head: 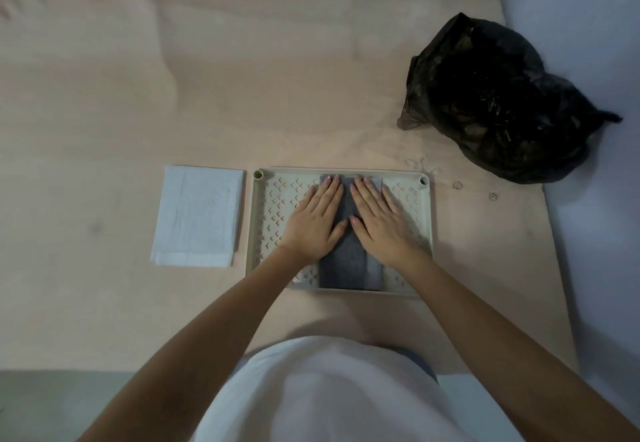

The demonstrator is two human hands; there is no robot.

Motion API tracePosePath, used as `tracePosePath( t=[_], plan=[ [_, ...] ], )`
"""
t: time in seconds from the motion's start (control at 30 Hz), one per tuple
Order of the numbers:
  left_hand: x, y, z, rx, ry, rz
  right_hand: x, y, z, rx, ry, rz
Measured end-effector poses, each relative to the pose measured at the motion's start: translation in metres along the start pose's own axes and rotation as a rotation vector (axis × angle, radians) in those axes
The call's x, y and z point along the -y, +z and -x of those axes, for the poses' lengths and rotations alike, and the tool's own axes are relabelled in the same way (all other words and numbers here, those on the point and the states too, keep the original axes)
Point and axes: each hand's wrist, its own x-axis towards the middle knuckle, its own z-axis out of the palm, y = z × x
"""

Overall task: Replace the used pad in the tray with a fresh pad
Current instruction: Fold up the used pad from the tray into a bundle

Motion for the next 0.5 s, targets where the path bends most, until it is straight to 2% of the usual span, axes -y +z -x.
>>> tracePosePath(
  t=[0.1, 0.2, 0.27, 0.5],
  plan=[
    [0.009, -0.009, 0.013, -0.011, 0.146, -0.076, -0.006, -0.009, 0.016, -0.036, -0.044, -0.029],
    [0.01, -0.006, 0.036, 0.006, 0.265, -0.114, -0.005, -0.011, 0.041, -0.021, -0.176, -0.041],
    [0.007, -0.001, 0.046, 0.043, 0.26, -0.115, 0.003, -0.008, 0.055, 0.013, -0.231, -0.019],
    [0.006, 0.006, 0.046, 0.134, 0.227, -0.121, 0.009, 0.004, 0.059, 0.082, -0.211, 0.068]
  ],
)
